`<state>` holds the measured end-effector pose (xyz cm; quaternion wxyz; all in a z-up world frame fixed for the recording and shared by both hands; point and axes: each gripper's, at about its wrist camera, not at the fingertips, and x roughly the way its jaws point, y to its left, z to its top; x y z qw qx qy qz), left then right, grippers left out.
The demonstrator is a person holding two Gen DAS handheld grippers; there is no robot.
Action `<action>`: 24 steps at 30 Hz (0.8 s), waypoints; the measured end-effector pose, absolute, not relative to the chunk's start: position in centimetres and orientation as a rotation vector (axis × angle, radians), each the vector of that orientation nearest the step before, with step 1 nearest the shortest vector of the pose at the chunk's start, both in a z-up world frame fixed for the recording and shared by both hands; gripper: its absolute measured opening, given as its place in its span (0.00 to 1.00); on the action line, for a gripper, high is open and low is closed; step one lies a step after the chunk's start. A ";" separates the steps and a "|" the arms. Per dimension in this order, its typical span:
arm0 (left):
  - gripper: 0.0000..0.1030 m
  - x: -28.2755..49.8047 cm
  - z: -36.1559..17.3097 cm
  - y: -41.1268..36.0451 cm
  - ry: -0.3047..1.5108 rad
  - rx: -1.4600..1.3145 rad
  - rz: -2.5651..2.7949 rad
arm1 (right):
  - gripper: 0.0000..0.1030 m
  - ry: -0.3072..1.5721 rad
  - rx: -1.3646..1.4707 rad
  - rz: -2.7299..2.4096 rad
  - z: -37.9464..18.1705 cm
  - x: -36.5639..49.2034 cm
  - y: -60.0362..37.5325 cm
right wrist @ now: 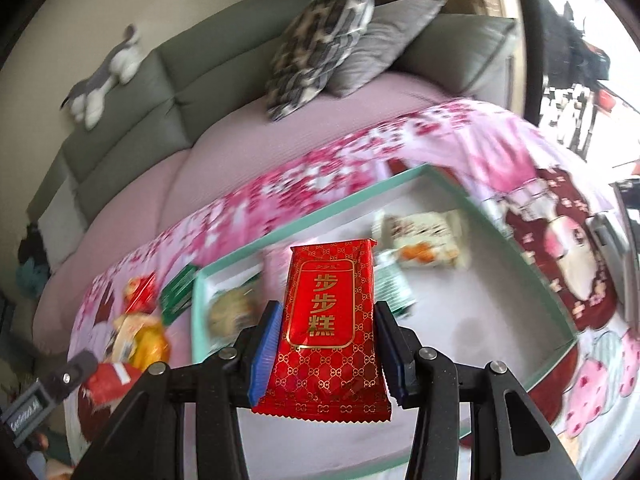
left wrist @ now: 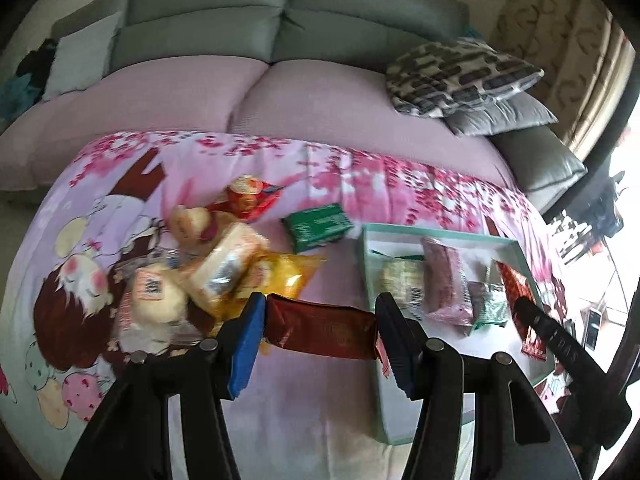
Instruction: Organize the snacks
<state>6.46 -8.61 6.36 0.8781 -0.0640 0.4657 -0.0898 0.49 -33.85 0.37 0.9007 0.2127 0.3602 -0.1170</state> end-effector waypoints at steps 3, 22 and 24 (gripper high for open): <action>0.56 7.4 6.0 -10.5 0.988 -0.112 -0.220 | 0.47 0.719 0.434 -0.284 0.3 0.5 -35.7; 0.56 13.7 2.9 -17.1 1.001 -0.050 -0.275 | 0.47 0.703 0.430 -0.341 -2.3 2.4 -39.4; 0.56 14.0 3.0 -17.5 0.982 -0.034 -0.271 | 0.47 0.708 0.435 -0.338 -2.5 2.5 -39.5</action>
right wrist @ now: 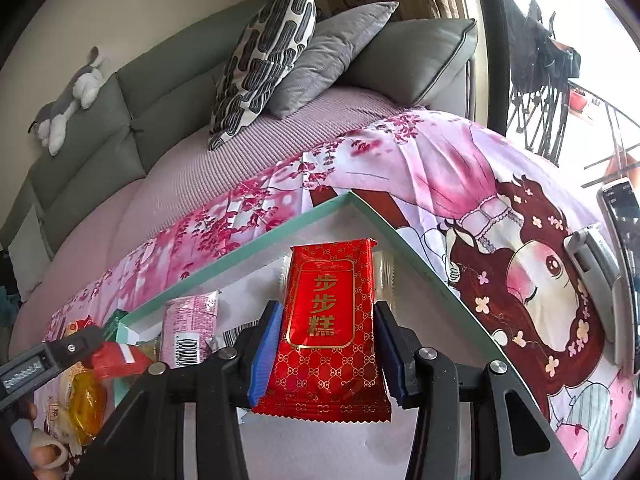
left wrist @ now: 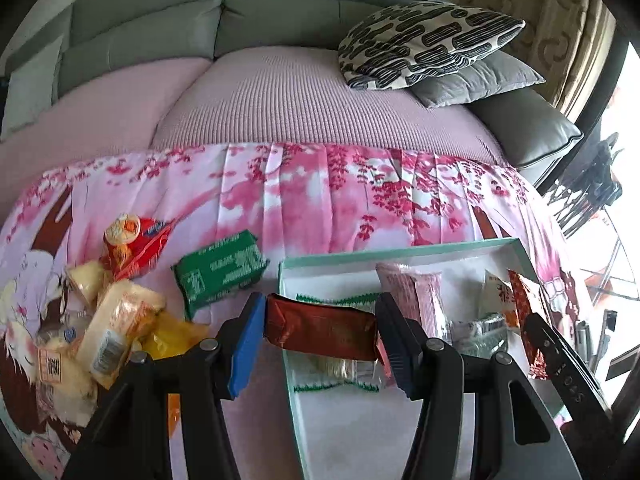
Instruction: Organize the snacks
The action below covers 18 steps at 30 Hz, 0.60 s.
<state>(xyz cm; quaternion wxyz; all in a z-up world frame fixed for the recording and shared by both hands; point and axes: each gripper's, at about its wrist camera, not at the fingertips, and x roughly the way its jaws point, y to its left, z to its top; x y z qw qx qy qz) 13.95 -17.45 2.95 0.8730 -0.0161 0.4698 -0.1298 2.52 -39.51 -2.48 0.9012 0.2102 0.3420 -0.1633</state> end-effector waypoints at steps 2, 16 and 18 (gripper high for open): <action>0.56 14.1 3.1 -17.7 0.972 -0.029 -0.273 | 0.47 0.713 0.434 -0.332 -2.6 2.7 -39.5; 0.48 14.1 2.8 -18.3 0.971 -0.034 -0.334 | 0.47 0.753 0.414 -0.338 -3.0 3.3 -39.1; 0.48 14.0 2.7 -18.3 0.975 -0.037 -0.342 | 0.47 0.755 0.416 -0.340 -3.0 3.3 -39.1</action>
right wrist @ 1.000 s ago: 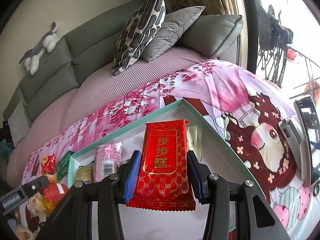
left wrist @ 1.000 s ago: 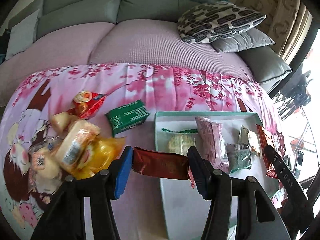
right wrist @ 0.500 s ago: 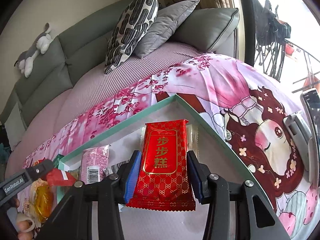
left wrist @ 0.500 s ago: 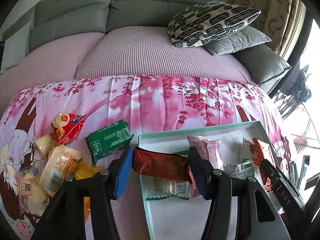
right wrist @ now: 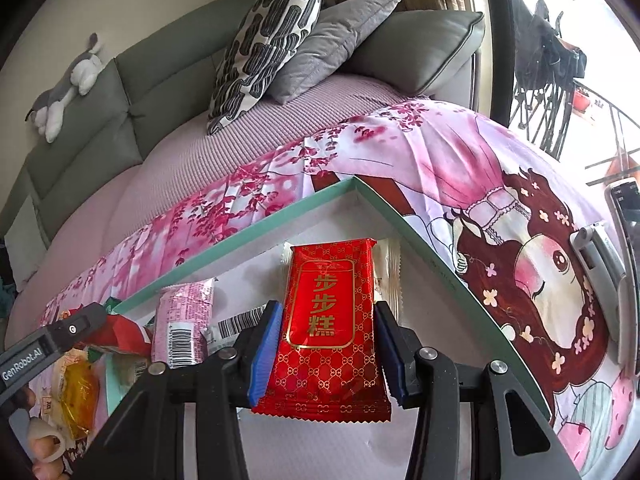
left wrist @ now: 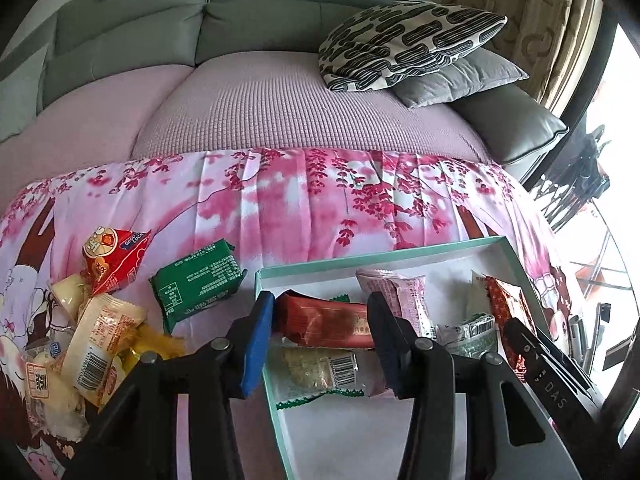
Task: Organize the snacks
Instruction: 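Open the right tool in the tray while the left tool releases the dark red packet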
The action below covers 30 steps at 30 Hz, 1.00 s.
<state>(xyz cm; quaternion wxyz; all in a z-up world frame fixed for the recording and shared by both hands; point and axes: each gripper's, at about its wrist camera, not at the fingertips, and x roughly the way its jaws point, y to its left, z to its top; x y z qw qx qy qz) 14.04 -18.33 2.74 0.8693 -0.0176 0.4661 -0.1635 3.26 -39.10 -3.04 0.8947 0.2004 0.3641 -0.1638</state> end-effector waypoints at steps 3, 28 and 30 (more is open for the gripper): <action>0.48 14.2 2.0 -18.5 1.026 -0.081 -0.390 | 0.48 0.757 0.412 -0.340 -3.0 3.3 -39.0; 0.61 13.0 3.2 -19.0 1.050 -0.021 -0.372 | 0.64 0.781 0.368 -0.325 -2.4 3.2 -38.1; 0.63 12.9 3.3 -18.8 1.056 -0.024 -0.363 | 0.68 0.784 0.358 -0.324 -2.3 3.2 -38.0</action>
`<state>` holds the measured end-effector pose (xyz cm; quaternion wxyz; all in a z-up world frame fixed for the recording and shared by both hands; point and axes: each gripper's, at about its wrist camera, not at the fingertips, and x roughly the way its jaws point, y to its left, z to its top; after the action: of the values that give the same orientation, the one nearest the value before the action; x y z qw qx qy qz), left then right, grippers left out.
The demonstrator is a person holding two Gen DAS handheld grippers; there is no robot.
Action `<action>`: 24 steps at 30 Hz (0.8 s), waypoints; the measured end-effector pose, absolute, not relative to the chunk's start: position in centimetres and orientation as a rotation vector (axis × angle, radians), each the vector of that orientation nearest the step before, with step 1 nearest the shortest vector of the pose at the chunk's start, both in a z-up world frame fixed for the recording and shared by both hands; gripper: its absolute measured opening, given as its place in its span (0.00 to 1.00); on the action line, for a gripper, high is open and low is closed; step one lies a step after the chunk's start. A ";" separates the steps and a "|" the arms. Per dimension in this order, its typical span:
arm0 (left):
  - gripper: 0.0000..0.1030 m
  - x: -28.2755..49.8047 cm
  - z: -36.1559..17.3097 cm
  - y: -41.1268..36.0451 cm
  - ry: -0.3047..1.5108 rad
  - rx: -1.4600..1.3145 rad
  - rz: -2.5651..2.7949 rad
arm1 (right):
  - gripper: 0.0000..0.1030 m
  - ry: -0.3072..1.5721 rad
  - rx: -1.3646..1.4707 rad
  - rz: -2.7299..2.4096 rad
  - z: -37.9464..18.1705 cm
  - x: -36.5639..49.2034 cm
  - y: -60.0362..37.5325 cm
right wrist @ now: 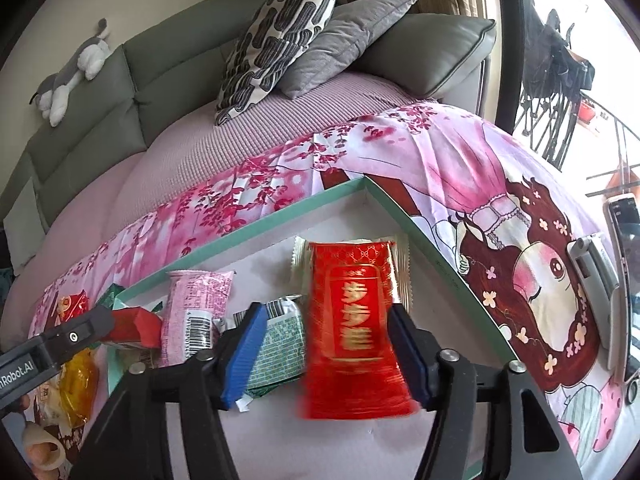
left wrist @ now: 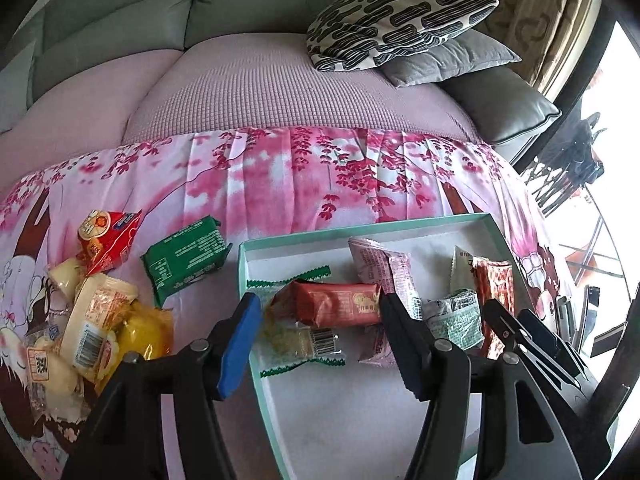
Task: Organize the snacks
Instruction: 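Open the right tool in the tray while the left tool releases the dark red packet, then withdraw both open tools from the tray toward the snack pile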
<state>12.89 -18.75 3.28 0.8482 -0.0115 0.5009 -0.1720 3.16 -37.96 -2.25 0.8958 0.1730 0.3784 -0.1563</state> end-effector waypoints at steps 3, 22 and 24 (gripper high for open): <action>0.66 12.7 3.5 -18.4 1.062 -0.022 -0.336 | 0.71 0.792 0.356 -0.328 -2.1 3.0 -37.9; 0.85 11.0 3.4 -14.9 1.061 0.045 -0.173 | 0.78 0.834 0.346 -0.299 -1.7 1.1 -36.4; 0.85 11.0 3.2 -14.5 1.062 0.044 -0.157 | 0.84 0.836 0.339 -0.291 -1.7 1.1 -36.1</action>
<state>10.96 -14.47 3.22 0.8592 0.0208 0.5057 -0.0748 1.08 -36.08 -1.74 0.8899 0.1630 0.4023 -0.1400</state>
